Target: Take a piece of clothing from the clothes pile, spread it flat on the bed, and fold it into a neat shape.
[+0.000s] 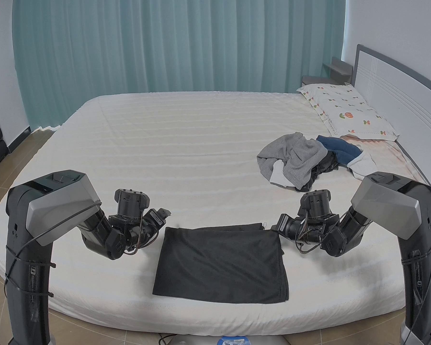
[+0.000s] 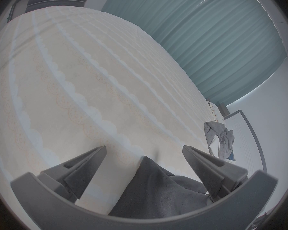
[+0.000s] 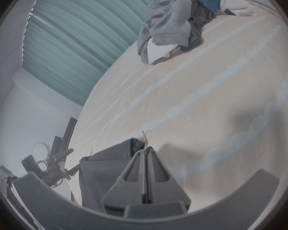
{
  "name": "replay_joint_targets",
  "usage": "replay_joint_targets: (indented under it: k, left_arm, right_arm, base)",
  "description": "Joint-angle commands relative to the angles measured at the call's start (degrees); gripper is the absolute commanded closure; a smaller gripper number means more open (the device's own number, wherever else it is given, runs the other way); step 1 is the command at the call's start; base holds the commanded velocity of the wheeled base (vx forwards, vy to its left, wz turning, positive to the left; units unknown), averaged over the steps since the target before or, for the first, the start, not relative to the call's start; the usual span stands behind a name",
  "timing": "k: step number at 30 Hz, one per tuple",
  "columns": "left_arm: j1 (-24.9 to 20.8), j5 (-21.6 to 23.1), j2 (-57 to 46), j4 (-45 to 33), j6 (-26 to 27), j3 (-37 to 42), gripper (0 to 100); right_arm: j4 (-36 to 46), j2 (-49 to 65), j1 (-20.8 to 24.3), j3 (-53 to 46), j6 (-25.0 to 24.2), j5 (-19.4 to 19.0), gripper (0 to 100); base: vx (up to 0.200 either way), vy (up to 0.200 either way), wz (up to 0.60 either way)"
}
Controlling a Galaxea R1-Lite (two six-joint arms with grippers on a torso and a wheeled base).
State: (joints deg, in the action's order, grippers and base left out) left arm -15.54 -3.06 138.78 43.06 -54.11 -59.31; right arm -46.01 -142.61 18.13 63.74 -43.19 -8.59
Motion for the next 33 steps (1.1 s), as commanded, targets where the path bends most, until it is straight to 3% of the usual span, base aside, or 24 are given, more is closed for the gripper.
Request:
replay_joint_targets:
  k: [1,14,15,23,28,29,30,33]
  left_arm:
    - [-0.01,-0.02,0.0,0.01,-0.03,-0.02,0]
    - [-0.01,-0.02,0.0,0.01,0.15,0.07,0]
    - [-0.01,-0.02,0.0,0.01,0.24,0.16,0]
    - [-0.28,1.39,-1.84,0.01,0.59,2.88,0]
    - [-0.54,9.48,-5.27,0.19,7.88,10.09,0]
    - [-0.54,9.48,-5.27,0.19,7.88,10.09,0]
    - [-0.54,12.2,-6.41,0.27,11.05,12.55,0]
    - [-0.63,13.61,-7.12,0.27,12.81,13.87,0]
  right_arm:
    - [-0.05,0.22,-0.99,0.68,-1.72,0.42,100]
    - [-0.05,0.13,-0.73,0.59,-1.98,0.42,100]
    - [-0.22,0.22,-0.73,0.5,-1.98,0.42,0]
    - [-5.5,5.67,-2.31,-6.0,-2.34,0.24,0]
    - [-6.99,13.76,-3.71,-17.6,-5.68,0.6,0]
    - [-6.99,13.76,-3.71,-17.6,-5.68,0.6,0]
    - [-8.92,16.48,-4.24,-22.96,-8.14,0.6,0]
    - [-12.88,17.71,-4.42,-27.97,-10.42,0.68,0]
  base:
    - [0.0,0.0,0.0]
    - [0.0,0.0,0.0]
    - [0.0,0.0,0.0]
    - [0.0,0.0,0.0]
    - [0.0,0.0,0.0]
    - [0.0,0.0,0.0]
    - [0.0,0.0,0.0]
    - [0.0,0.0,0.0]
